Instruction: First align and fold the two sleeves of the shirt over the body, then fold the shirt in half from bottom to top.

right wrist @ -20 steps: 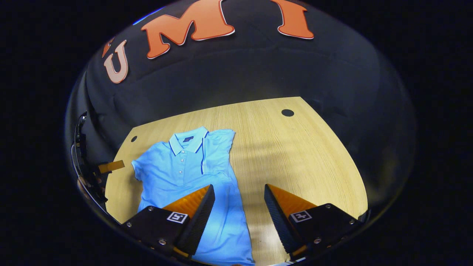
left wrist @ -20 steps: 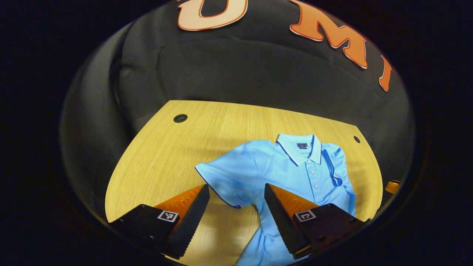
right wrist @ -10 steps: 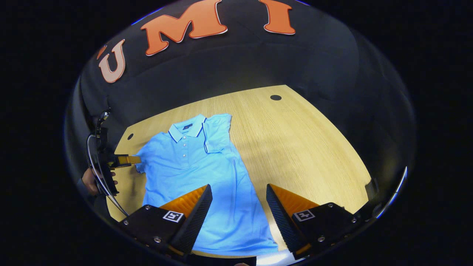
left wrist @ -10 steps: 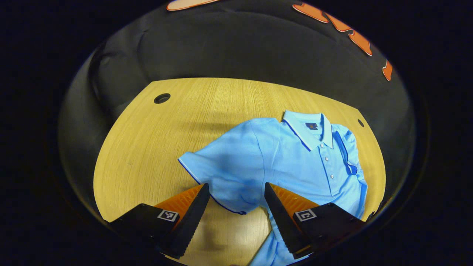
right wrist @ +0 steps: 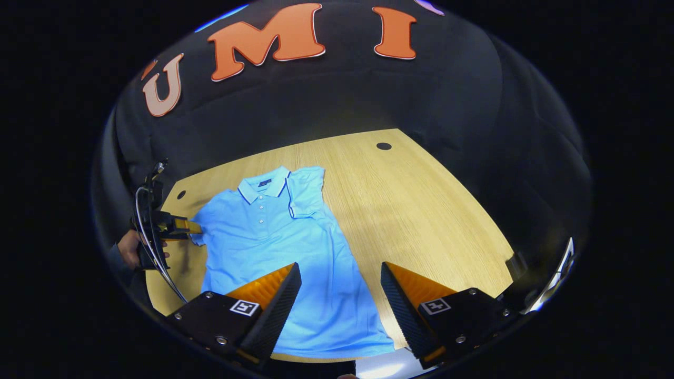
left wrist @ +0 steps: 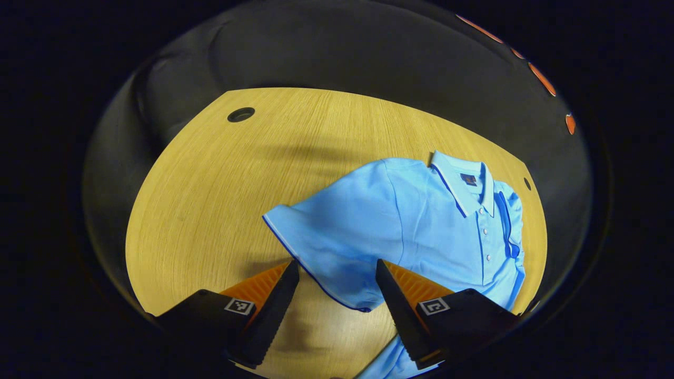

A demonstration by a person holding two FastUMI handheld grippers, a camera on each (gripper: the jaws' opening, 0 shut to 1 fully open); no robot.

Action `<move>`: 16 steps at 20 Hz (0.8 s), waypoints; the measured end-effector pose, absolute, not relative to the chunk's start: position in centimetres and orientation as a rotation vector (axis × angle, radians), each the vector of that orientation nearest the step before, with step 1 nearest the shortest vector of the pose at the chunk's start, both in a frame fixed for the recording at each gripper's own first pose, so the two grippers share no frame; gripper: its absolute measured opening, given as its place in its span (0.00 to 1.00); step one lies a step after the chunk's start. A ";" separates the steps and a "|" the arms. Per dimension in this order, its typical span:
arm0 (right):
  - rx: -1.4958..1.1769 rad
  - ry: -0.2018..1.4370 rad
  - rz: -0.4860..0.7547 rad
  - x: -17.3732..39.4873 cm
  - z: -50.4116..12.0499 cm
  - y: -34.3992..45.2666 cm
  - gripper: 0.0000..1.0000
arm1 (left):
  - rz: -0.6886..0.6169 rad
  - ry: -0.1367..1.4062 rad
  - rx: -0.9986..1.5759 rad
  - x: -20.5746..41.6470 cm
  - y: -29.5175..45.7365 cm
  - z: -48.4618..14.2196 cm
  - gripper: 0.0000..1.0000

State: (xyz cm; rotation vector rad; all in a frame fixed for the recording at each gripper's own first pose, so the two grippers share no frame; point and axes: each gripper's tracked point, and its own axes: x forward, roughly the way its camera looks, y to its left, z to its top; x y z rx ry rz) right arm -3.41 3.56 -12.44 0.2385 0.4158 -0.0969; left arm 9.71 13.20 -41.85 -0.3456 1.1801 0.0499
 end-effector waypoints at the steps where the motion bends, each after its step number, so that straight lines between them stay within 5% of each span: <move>1: 0.245 0.415 -0.100 -3.4 -12.3 3.6 0.96 | 0.060 1.203 -0.349 9.5 13.3 -42.1 0.98; 11: 0.258 0.402 -0.130 -4.4 -12.2 3.0 0.96 | 0.168 1.374 -0.446 11.2 15.0 -43.3 0.97; 16: 0.297 0.391 -0.166 -5.7 -12.7 1.4 0.96 | 0.181 1.418 -0.325 11.5 15.5 -43.8 0.51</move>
